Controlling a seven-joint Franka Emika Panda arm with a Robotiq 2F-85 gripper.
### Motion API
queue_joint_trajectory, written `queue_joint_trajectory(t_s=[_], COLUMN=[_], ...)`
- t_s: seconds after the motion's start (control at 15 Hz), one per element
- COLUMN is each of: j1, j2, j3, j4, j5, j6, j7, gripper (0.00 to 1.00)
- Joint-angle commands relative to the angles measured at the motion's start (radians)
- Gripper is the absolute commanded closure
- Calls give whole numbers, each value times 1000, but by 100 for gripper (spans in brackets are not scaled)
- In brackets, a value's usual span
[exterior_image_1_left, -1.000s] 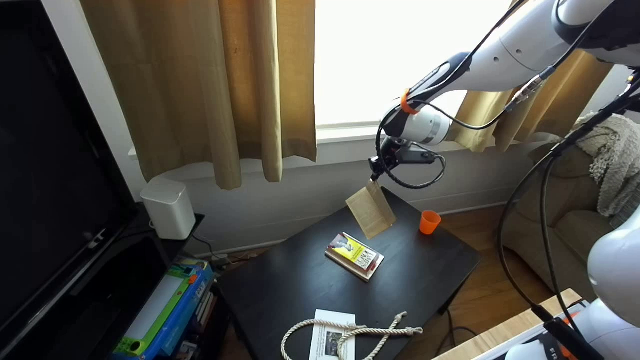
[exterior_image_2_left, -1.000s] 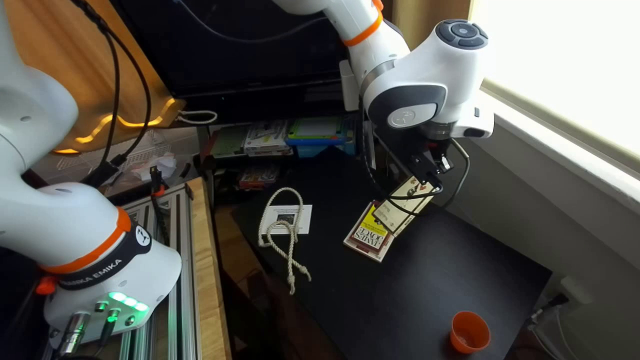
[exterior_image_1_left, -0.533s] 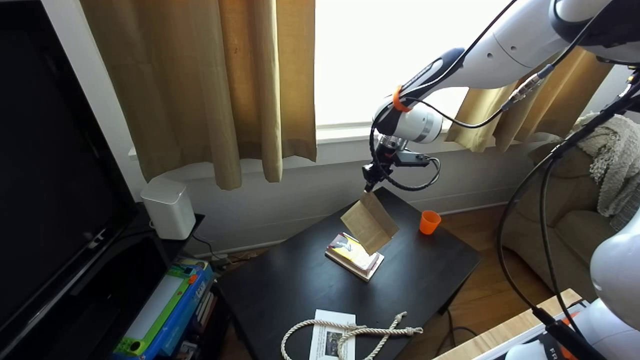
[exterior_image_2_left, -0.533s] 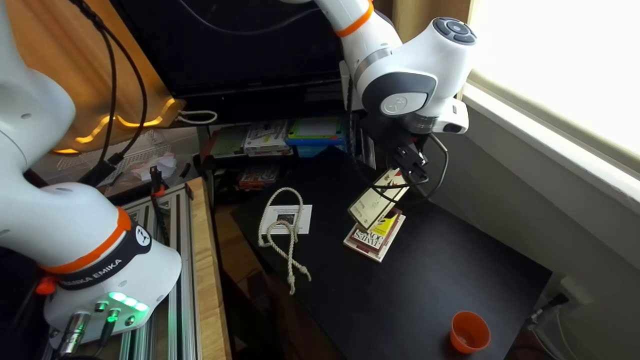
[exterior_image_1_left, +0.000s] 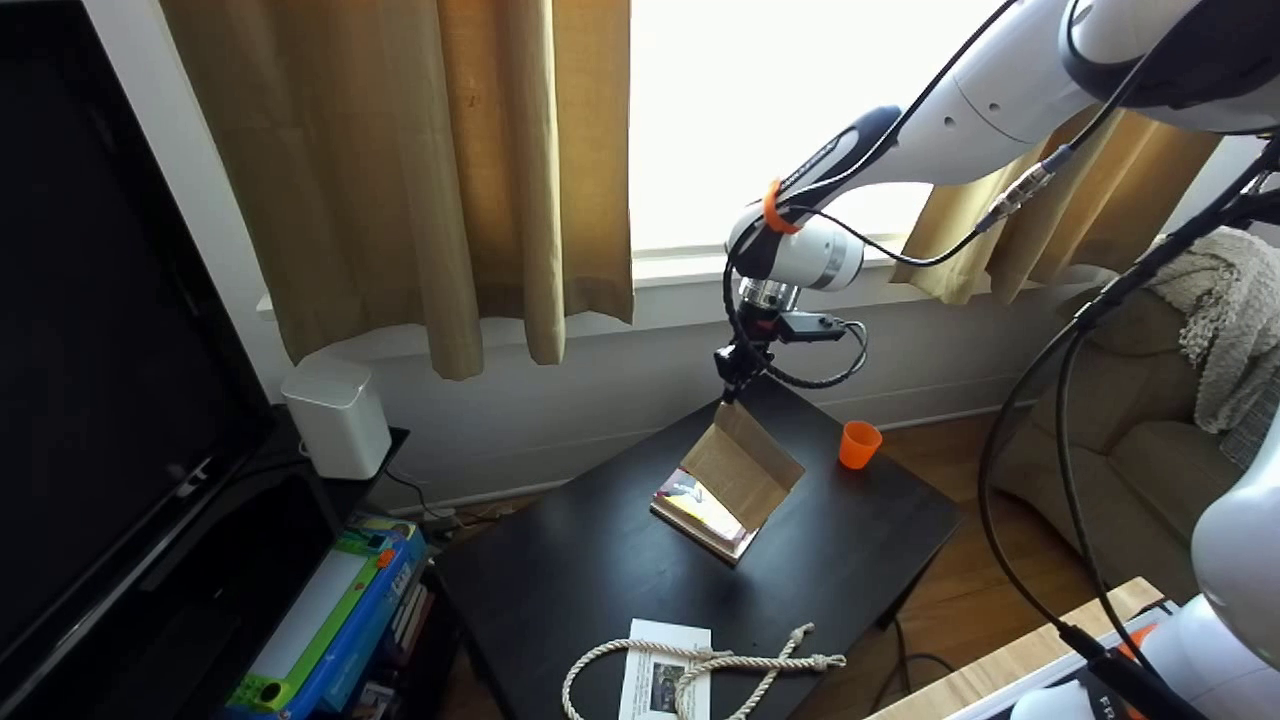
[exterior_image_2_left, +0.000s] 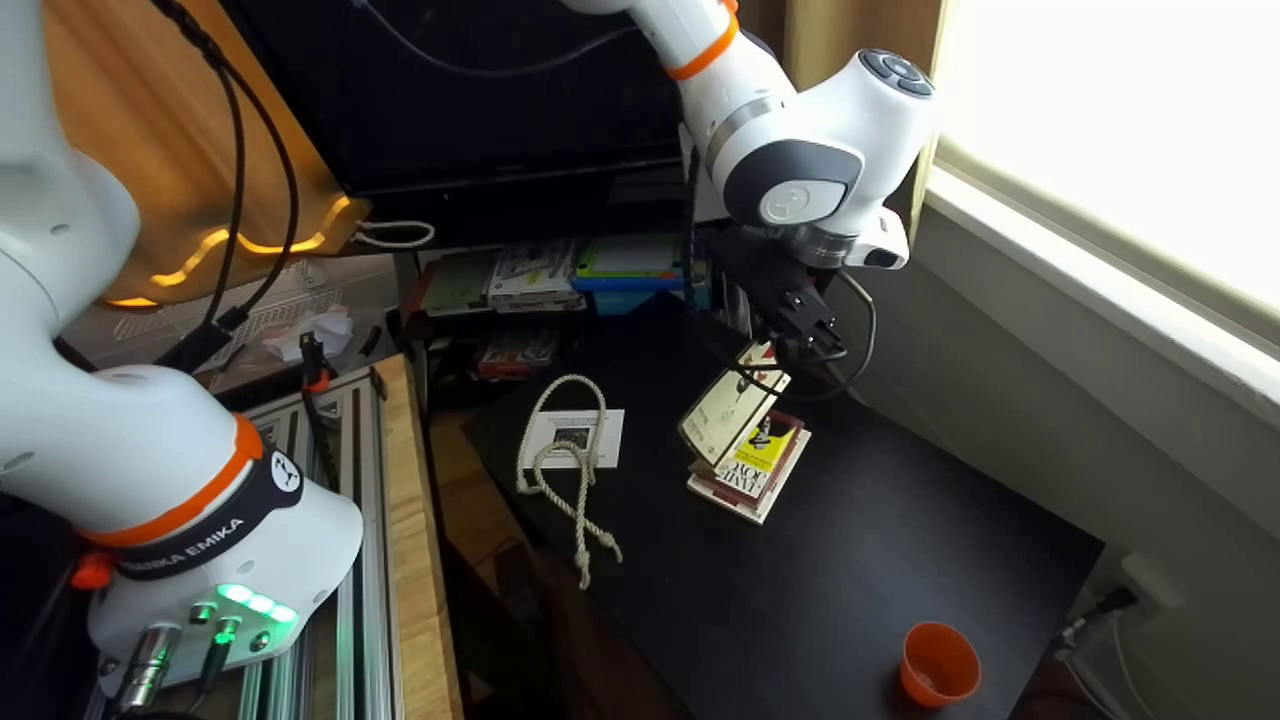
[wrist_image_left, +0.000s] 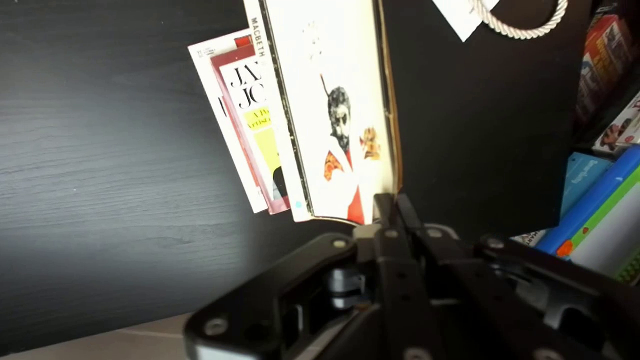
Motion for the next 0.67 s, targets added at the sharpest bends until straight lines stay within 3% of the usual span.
queue_joint_trajectory(t_s=[0.0,0.6], j1=[38,44], j2=[59,203], j3=[-35,-36], j4=[78,246], j5=[5,7], j6=[-65,-131], j7=[-28,-72], gripper=[100,100])
